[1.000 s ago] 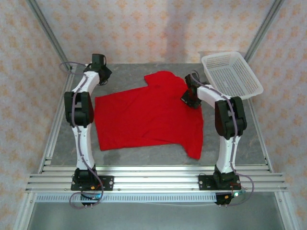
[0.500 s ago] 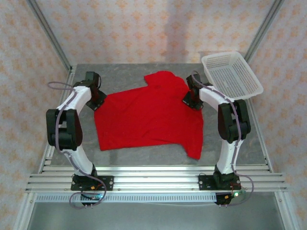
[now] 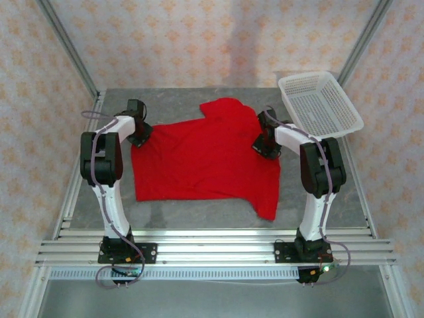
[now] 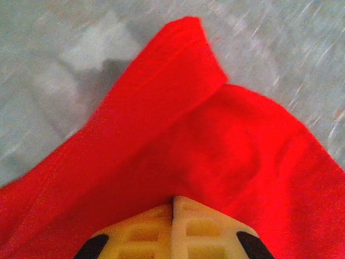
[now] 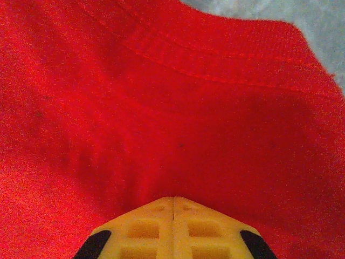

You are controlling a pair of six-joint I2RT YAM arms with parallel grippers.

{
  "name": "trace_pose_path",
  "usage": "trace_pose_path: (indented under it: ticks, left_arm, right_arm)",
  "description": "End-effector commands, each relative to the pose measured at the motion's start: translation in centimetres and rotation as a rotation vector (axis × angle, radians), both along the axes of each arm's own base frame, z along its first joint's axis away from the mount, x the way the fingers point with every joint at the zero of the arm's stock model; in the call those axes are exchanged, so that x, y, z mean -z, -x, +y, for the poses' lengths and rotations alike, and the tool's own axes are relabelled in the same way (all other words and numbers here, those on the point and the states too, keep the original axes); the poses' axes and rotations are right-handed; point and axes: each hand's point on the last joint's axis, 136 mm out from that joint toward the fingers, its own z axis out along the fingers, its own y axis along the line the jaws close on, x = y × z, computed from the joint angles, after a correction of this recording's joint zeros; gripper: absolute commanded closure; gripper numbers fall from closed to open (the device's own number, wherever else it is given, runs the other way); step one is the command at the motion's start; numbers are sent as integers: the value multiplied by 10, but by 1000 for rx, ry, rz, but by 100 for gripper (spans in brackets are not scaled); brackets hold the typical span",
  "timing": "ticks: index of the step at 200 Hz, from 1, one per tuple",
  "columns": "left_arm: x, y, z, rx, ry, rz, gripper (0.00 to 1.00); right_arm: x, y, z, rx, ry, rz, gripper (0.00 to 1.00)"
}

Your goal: Fold the inside-out t-shirt

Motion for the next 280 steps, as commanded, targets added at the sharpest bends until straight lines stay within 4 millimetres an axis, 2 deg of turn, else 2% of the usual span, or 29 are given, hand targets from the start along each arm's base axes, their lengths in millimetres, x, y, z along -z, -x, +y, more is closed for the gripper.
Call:
trace_pose_path:
  ticks: [1, 45, 67, 81, 94, 101, 115, 128, 149, 152, 169, 192, 215, 242, 280]
  left_arm:
    - [52, 4, 8, -36, 29, 82, 100]
    - [46, -76, -5, 67, 114, -37, 100]
    - [27, -109, -3, 100, 93, -107, 100]
    - [1, -121, 0, 111, 75, -162, 100]
    - [-32, -124, 0, 120, 65, -227, 100]
    - [-53, -122, 0, 118, 58, -261, 92]
    - [-92, -109, -1, 122, 50, -313, 78]
    - [-126, -88, -4, 133, 46, -346, 69]
    - [-168, -45, -15, 187, 52, -384, 62]
    - [-181, -37, -17, 199, 48, -404, 61]
    - [-201, 6, -23, 229, 40, -415, 54]
    - [-211, 59, -28, 251, 14, -420, 49]
    - [-206, 96, -28, 248, 1, -397, 45]
    - [-197, 119, -29, 253, -1, -350, 43]
    - [-185, 143, -19, 205, -48, -278, 42]
  right_arm:
    - [-1, 4, -2, 51, -17, -1, 100]
    - [21, 10, 8, 111, -87, 63, 100]
    - [28, 14, 15, 142, -132, 94, 100]
    - [12, 8, 14, 139, -127, 52, 99]
    - [-21, -2, 9, 110, -100, -25, 98]
    - [-41, -5, 5, 84, -77, -63, 96]
    - [-75, 1, -9, 46, -7, -115, 91]
    - [-90, 22, -24, 56, 49, -120, 87]
    - [-84, 69, -43, 86, 83, -93, 79]
    - [-84, 74, -43, 86, 78, -99, 78]
    - [-74, 101, -42, 56, 38, -105, 69]
    - [-55, 123, -18, -62, -100, -63, 67]
    - [-39, 135, 0, -111, -203, -21, 66]
    - [-28, 143, 15, -117, -282, 14, 65]
    - [-13, 139, 34, -136, -341, 50, 66]
